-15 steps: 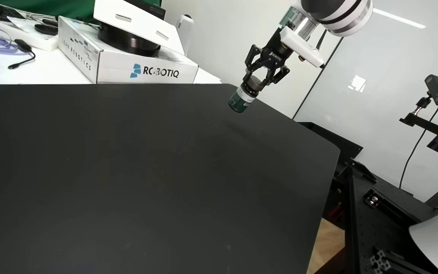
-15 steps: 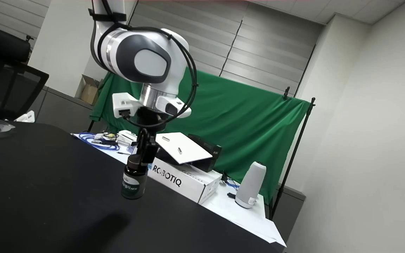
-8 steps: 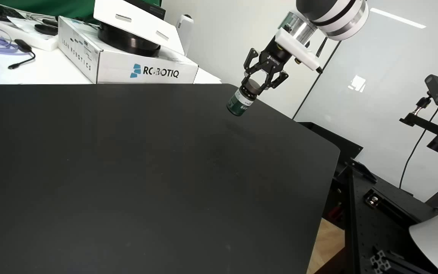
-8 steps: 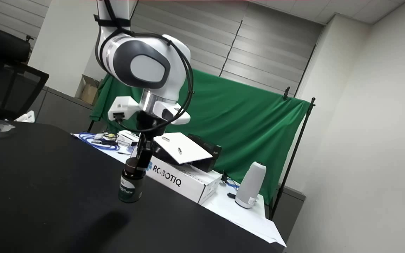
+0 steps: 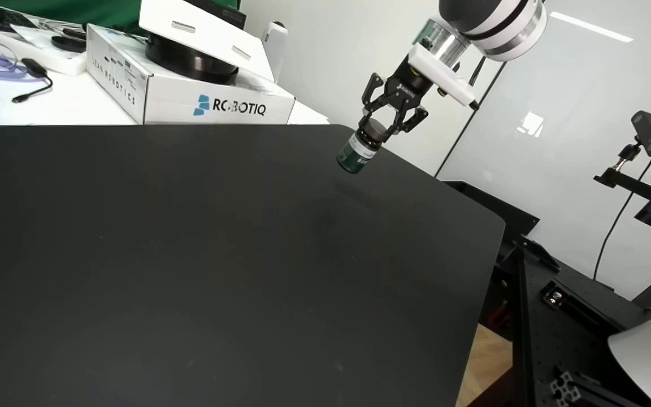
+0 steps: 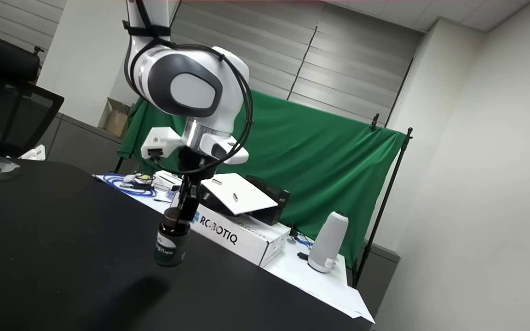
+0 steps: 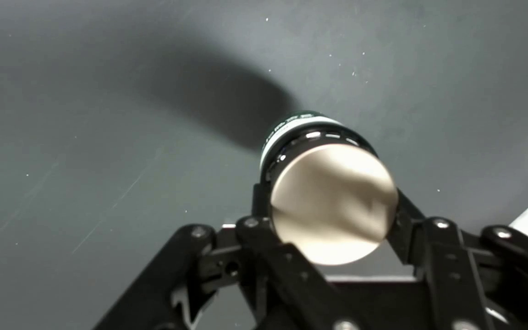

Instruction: Move the bottle from the left to the right

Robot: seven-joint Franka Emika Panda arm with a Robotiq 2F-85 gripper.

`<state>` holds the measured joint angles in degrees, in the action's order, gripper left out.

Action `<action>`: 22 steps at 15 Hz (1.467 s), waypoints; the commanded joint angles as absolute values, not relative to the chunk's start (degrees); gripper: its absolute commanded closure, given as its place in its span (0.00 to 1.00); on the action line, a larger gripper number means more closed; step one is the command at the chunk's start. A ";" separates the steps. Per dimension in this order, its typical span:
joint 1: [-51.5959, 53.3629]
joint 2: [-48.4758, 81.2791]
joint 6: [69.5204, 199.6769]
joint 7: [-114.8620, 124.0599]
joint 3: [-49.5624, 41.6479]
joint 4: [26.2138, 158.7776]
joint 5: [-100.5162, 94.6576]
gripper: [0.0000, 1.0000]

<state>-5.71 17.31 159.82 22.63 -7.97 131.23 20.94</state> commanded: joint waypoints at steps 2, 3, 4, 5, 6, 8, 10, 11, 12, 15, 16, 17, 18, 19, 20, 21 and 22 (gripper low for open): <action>-7.14 17.72 155.39 20.60 -6.98 130.04 21.57 0.64; -6.85 17.97 154.34 21.30 -7.55 129.86 20.86 0.64; -6.07 18.31 153.68 23.74 -8.90 129.71 19.40 0.64; -5.61 18.55 153.25 25.94 -10.00 129.58 18.49 0.64; -5.21 18.73 152.93 28.08 -11.11 129.56 17.48 0.64; -4.82 19.27 152.88 30.50 -12.74 129.39 15.69 0.64; -4.82 19.91 152.31 31.67 -13.76 129.02 14.37 0.64; -4.97 20.29 151.42 31.61 -13.91 128.69 14.06 0.64; -5.04 20.73 150.55 31.68 -14.07 128.30 13.74 0.64; -5.51 22.04 146.77 31.05 -13.90 126.78 13.65 0.64; -5.53 22.43 145.90 31.09 -13.87 126.32 13.66 0.64; -5.52 22.81 145.16 31.20 -13.88 125.85 13.65 0.64; -5.51 23.21 144.65 31.29 -13.88 125.45 13.69 0.64; -5.48 23.58 144.26 31.41 -13.90 125.04 13.69 0.64; -5.41 24.03 143.88 31.60 -13.92 124.60 13.64 0.64; -5.38 24.38 143.59 31.76 -13.94 124.24 13.60 0.64; -5.35 24.75 143.30 31.92 -13.94 123.89 13.60 0.64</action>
